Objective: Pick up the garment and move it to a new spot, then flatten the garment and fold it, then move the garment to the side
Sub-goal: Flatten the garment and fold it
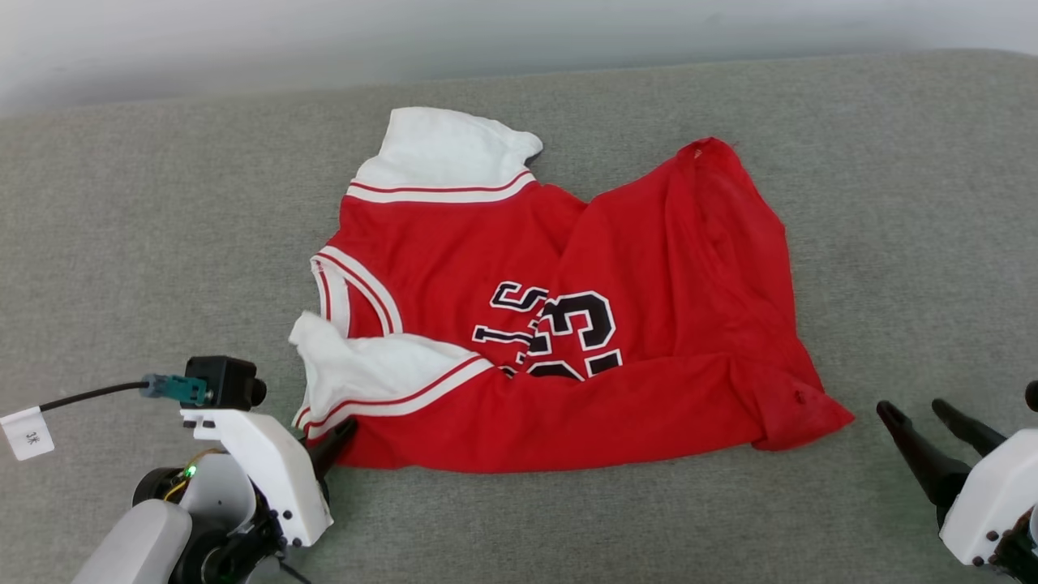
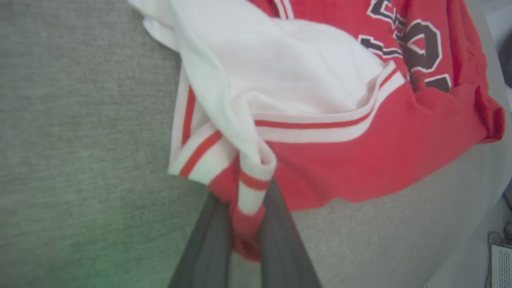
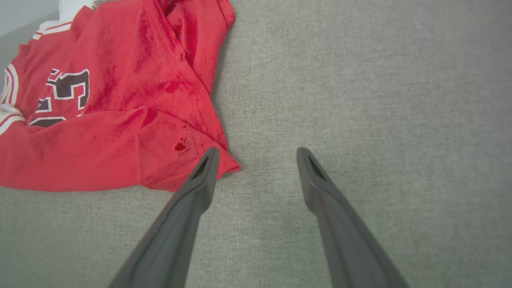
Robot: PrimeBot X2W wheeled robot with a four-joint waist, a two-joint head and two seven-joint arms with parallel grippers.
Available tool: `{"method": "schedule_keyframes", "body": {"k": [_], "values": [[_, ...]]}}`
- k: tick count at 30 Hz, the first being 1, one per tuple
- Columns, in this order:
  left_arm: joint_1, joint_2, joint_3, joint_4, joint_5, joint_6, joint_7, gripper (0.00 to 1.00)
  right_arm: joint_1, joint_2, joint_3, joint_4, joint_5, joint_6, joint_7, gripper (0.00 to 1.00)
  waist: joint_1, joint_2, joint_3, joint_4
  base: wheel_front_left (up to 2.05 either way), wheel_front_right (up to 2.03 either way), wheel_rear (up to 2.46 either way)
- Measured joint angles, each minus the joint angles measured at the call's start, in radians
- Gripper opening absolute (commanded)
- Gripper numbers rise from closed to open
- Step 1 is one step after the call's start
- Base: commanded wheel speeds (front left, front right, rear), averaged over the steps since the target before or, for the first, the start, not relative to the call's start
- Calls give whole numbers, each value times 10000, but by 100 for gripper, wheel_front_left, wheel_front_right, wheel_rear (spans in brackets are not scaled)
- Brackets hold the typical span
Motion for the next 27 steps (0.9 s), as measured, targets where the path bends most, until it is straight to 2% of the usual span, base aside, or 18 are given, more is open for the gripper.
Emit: {"method": "schedule_keyframes", "body": {"k": [5,9,16,21,22,23,24,27], "values": [[1,73,21,-757,251,140,-188,0,-496,-242,127,115,499,0,2251,100,1,0,104,260,0,0,0],[-4,115,-17,-1375,410,276,-238,0,-1004,-320,614,134,491,0,3108,100,1,0,266,498,0,0,0],[-62,123,-84,-1918,546,458,-196,0,-1831,-360,1473,941,288,0,3204,100,1,0,695,763,0,0,0],[-105,77,-121,-1921,589,481,-247,0,-2373,-405,1921,1747,546,0,3030,100,0,0,924,854,0,0,0],[-114,71,-125,-1906,591,479,-255,0,-2439,-437,2002,1864,600,0,3041,96,0,0,948,864,0,0,0],[-114,65,-128,-1871,591,477,-290,0,-2513,-437,2038,1979,757,0,3070,21,0,0,957,866,0,0,0],[-115,52,-132,-1852,589,472,-299,0,-2586,-462,2088,2067,846,0,3083,0,1,0,960,866,0,0,0],[-114,17,-127,-1791,560,422,-382,0,-2717,-554,2253,2188,1011,0,3043,0,0,0,925,854,0,0,0]]}}
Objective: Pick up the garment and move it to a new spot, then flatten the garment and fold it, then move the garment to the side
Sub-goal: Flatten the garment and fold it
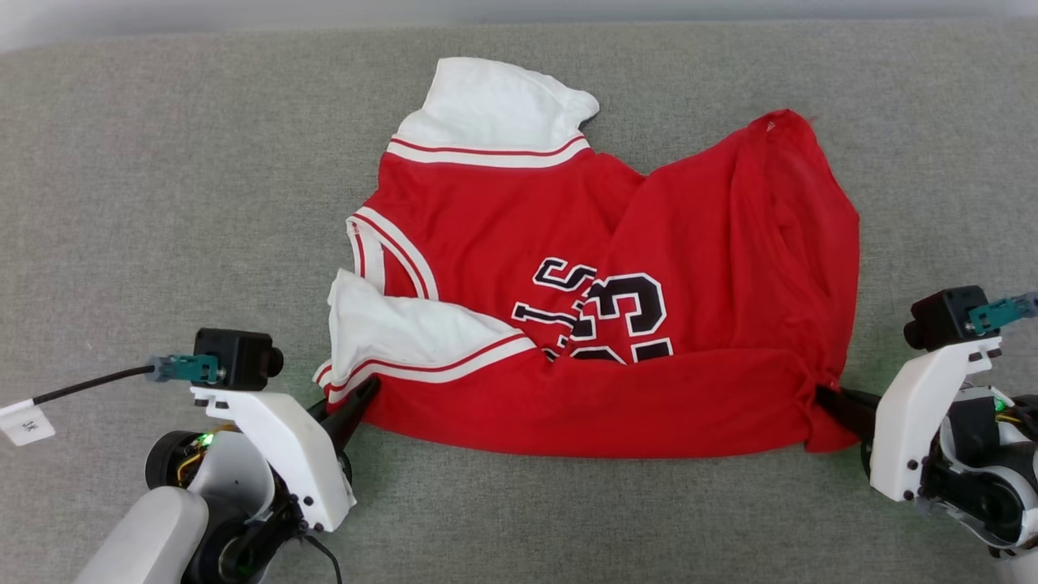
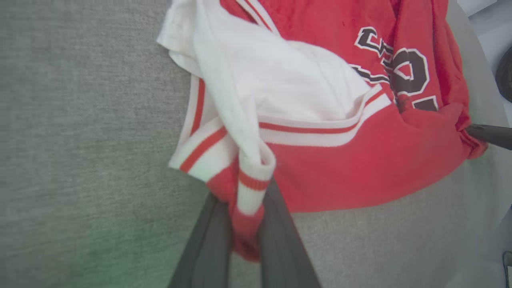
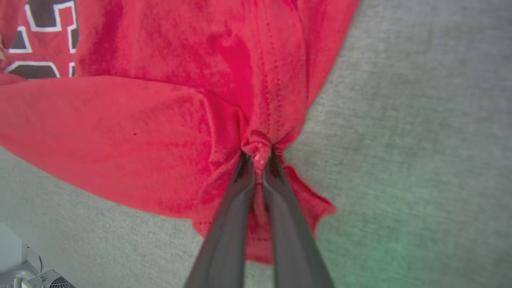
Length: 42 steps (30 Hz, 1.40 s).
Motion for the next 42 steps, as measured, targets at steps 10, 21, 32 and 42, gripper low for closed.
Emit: {"method": "schedule_keyframes", "body": {"k": [10,21,32,42], "values": [[782,-138,349,-117,-493,-86,-625,0,407,-376,165,-717,341,0,-426,0,1,0,-930,-159,0,0,0],[2563,161,541,-727,-865,531,-552,0,2175,-244,-261,-1354,353,0,-284,0,0,0,-2460,-234,0,0,0],[3572,-299,238,182,-1308,861,-385,23,3848,844,-736,-700,-173,-2,-1488,100,-1,0,-2857,-167,0,0,0],[2416,-382,577,326,-474,686,-1634,100,3549,882,-828,-1333,-953,-2,-4742,100,-1,0,-2874,-391,0,0,0]]}}
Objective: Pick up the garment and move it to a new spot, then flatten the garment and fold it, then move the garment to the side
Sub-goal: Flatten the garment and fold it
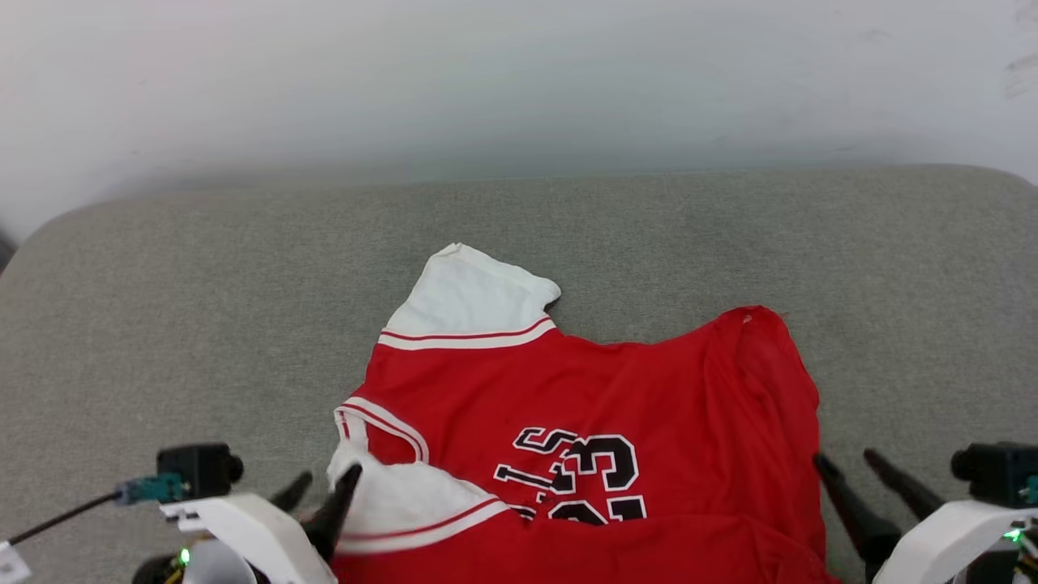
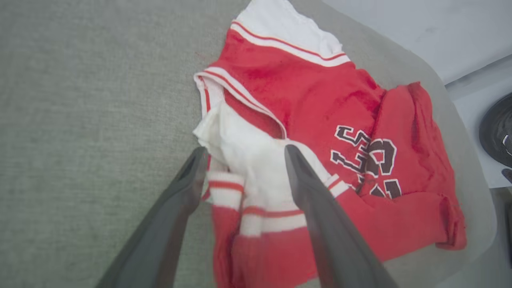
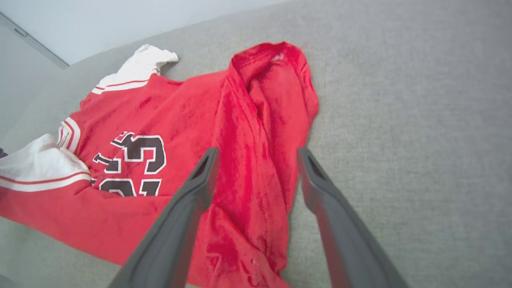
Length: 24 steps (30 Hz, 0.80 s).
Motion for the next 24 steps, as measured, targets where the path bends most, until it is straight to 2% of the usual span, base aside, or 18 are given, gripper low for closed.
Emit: {"method": "schedule_keyframes", "body": {"k": [6,10,14,20,23,24], "values": [[-936,-12,111,-426,874,263,-738,100,-424,268,-314,-510,-842,0,-1227,100,-1,0,158,-259,0,0,0],[-1995,54,188,-387,1676,447,-1256,100,-926,506,-422,-934,-1292,0,-1622,100,0,0,545,-426,0,0,0],[-3147,-19,282,-35,1929,416,-1490,100,-1432,727,-449,-1400,-1547,0,-1804,100,0,0,1138,-624,0,0,0],[-5238,21,226,905,1929,-257,-1058,100,-2123,976,-307,-1756,-1705,0,-1875,100,1,0,2178,-996,0,0,0],[-6260,100,100,1476,1770,-639,-449,100,-2366,1087,-228,-1739,-1743,0,-1944,100,1,0,2647,-1241,0,0,0],[-6260,100,100,1476,1770,-639,-449,100,-2366,1087,-228,-1739,-1743,0,-1944,100,1,0,2647,-1241,0,0,0]]}}
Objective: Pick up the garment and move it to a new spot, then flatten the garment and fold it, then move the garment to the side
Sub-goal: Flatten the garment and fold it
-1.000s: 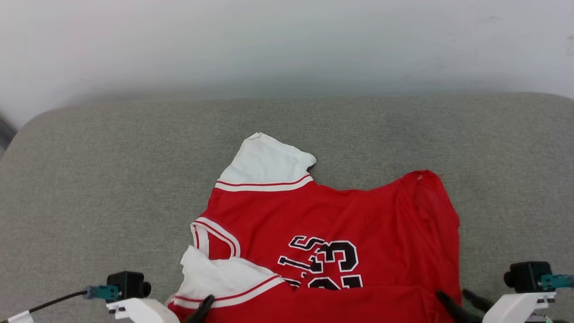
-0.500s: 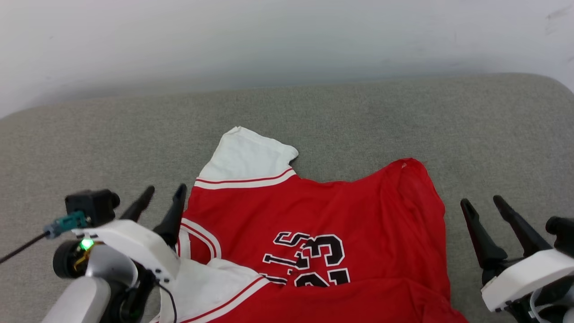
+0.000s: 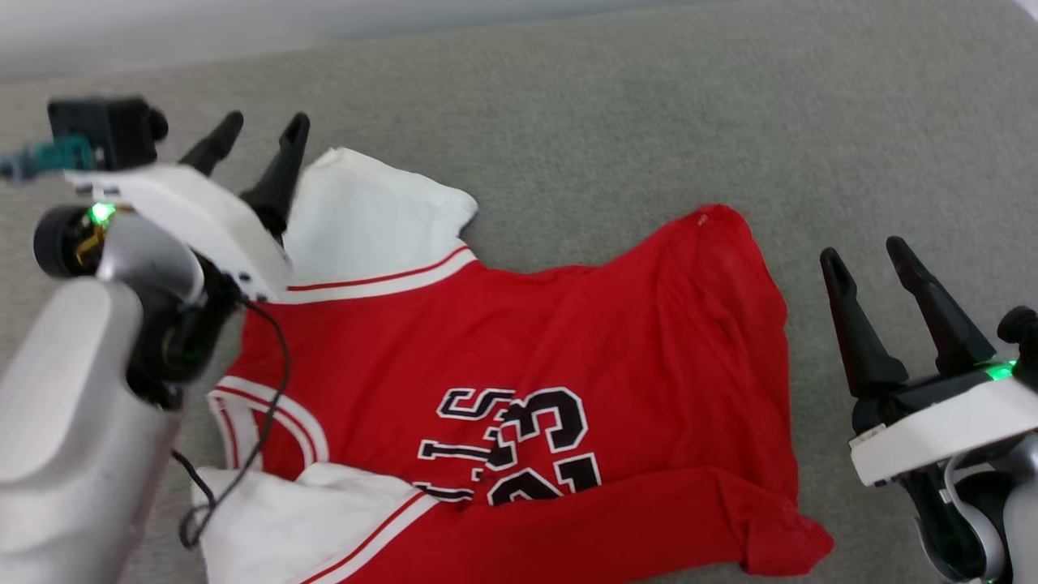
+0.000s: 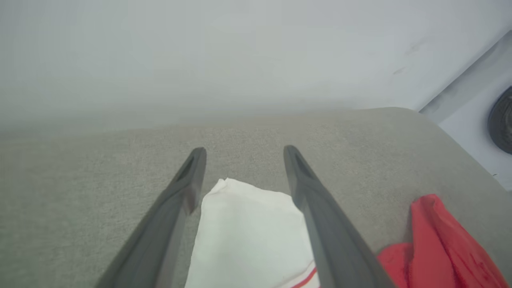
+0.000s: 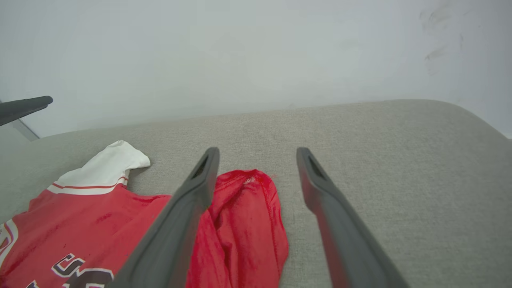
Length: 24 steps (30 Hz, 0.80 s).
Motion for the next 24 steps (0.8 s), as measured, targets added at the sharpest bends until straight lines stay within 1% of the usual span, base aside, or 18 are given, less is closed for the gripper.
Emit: {"method": "schedule_keyframes", "body": {"k": [1,3,6,7,8,10,13,15,18,22,23,24], "values": [[-570,113,-94,410,-157,-201,587,100,-110,52,54,77,-31,0,-36,100,0,0,262,-192,0,0,0],[-1126,290,-219,834,-288,-399,1325,100,-234,109,111,163,-33,0,-123,100,0,0,477,-407,0,0,0],[-1805,598,-477,1369,-414,-608,2522,100,-351,203,211,334,-17,0,-211,100,1,0,768,-722,0,0,0],[-1805,598,-477,1369,-414,-608,2522,100,-351,203,211,334,-17,0,-211,100,1,0,768,-722,0,0,0],[-2080,848,-663,1728,-512,-732,3365,100,-438,267,297,416,29,0,-290,100,0,0,934,-937,0,0,0],[-2314,1122,-828,2079,-629,-869,4251,100,-454,318,382,533,63,0,-357,100,1,0,1084,-1140,0,0,0],[-2559,1484,-1039,2491,-719,-922,5294,100,-489,359,510,715,130,0,-466,100,0,0,1307,-1421,0,0,0],[-2691,1680,-1135,2713,-704,-915,5827,100,-512,384,570,823,236,0,-487,100,1,0,1444,-1582,0,0,0],[-2945,1900,-1189,2911,-727,-886,6280,100,-545,414,675,986,355,0,-556,100,0,0,1618,-1805,0,0,0],[-3126,1927,-1223,3129,-855,-786,6801,100,-588,420,711,1179,554,0,-610,100,-1,0,1796,-2002,0,0,0],[-3138,1925,-1235,3139,-859,-777,6844,58,-615,408,706,1220,602,0,-631,100,-1,0,1818,-2026,0,0,0],[-3142,1914,-1231,3150,-861,-767,6836,27,-637,382,698,1260,677,0,-625,100,-1,0,1828,-2030,0,0,0]]}}
